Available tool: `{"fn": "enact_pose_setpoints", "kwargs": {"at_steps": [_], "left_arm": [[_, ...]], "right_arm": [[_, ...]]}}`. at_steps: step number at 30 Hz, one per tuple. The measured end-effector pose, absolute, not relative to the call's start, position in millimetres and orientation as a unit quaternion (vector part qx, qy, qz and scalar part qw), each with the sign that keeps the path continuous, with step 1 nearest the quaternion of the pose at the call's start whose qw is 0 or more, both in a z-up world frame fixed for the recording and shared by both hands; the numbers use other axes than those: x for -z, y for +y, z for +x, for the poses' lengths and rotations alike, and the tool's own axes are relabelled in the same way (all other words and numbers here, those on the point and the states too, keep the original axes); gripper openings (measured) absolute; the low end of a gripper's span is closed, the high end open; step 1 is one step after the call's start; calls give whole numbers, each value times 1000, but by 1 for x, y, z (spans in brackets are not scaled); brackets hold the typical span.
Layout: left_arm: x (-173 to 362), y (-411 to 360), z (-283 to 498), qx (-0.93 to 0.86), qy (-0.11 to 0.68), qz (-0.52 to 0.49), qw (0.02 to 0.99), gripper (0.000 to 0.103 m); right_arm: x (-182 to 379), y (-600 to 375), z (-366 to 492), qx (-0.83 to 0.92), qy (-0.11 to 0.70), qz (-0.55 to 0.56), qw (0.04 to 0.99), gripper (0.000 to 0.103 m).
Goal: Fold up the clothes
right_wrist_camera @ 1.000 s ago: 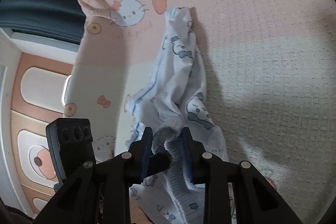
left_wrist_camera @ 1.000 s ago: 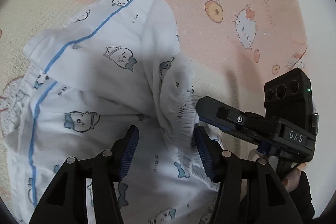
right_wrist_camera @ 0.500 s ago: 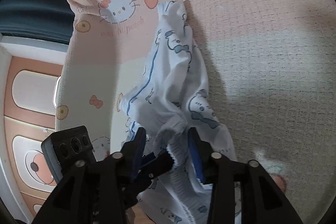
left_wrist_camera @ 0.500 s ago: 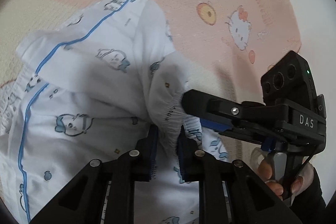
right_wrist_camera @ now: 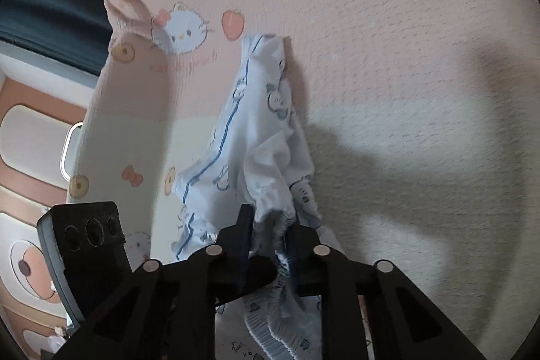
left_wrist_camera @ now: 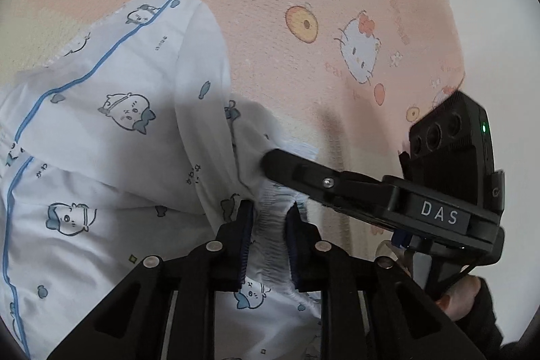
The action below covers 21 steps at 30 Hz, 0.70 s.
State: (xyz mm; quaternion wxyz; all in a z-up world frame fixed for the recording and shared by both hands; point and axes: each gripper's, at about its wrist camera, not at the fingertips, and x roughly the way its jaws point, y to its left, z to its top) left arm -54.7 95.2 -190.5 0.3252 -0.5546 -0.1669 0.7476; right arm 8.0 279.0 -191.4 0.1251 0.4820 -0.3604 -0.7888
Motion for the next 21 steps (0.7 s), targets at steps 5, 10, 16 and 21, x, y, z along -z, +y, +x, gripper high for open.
{"fn": "enact_pose_setpoints", "kwargs": {"at_steps": [5, 10, 16, 21], "left_arm": [[181, 79, -55, -758, -186, -548, 301, 62], [174, 55, -61, -783, -170, -538, 262, 62], [168, 33, -77, -809, -100, -542, 205, 62], [163, 14, -94, -814, -68, -545, 191, 62]], "right_arm": [[183, 287, 8, 810, -327, 475, 103, 11], [175, 298, 8, 830, -294, 468, 73, 11], [171, 313, 11, 849, -256, 460, 39, 11], [173, 328, 12, 859, -222, 462, 7, 11]]}}
